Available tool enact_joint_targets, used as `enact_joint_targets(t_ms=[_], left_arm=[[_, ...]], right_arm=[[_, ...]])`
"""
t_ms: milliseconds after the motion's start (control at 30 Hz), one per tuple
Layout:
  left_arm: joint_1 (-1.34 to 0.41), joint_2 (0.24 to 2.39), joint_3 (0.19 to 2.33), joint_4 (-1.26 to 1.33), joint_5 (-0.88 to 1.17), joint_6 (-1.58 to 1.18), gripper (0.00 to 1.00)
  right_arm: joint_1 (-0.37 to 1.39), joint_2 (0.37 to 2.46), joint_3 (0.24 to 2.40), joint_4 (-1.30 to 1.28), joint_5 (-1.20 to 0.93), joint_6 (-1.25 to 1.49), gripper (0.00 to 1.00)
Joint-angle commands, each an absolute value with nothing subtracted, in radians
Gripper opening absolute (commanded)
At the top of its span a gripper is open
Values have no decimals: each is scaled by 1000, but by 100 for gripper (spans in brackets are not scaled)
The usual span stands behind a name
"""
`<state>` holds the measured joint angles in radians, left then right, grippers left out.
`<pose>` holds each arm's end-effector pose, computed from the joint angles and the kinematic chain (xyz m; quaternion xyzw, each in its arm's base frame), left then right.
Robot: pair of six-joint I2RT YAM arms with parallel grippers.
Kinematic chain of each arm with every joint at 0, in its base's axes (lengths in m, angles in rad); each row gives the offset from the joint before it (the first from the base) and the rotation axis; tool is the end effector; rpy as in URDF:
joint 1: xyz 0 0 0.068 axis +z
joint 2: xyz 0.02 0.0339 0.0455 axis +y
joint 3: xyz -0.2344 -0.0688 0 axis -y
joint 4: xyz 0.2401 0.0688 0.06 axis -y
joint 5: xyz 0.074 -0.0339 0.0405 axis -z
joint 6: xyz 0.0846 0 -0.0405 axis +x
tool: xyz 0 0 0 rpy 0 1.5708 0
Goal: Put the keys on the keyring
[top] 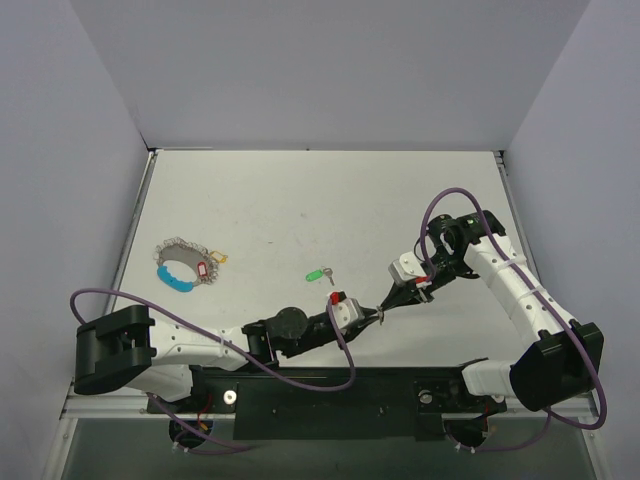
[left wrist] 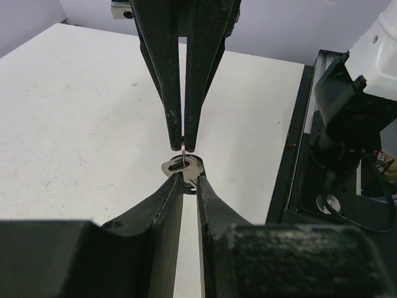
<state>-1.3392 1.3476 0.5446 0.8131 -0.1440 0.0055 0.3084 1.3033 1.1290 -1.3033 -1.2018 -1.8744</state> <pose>0.0889 -0.3240 0.2126 0.3970 0.5808 -0.3987 0.5883 0.1806 0.1403 0.2530 -0.7432 0.3567 0.3732 0.4256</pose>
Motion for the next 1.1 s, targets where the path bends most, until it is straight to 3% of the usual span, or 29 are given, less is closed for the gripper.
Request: enact_joint_targets(t_ms=[0, 1067], left_arm=[[-1350, 1345, 578, 879, -192, 38, 25], [-1371, 1358, 592, 917, -190, 35, 24]], right_arm=[[313, 1298, 1141, -1569, -1267, -1882, 0], [324, 1319, 1138, -1569, -1270, -1876, 0]])
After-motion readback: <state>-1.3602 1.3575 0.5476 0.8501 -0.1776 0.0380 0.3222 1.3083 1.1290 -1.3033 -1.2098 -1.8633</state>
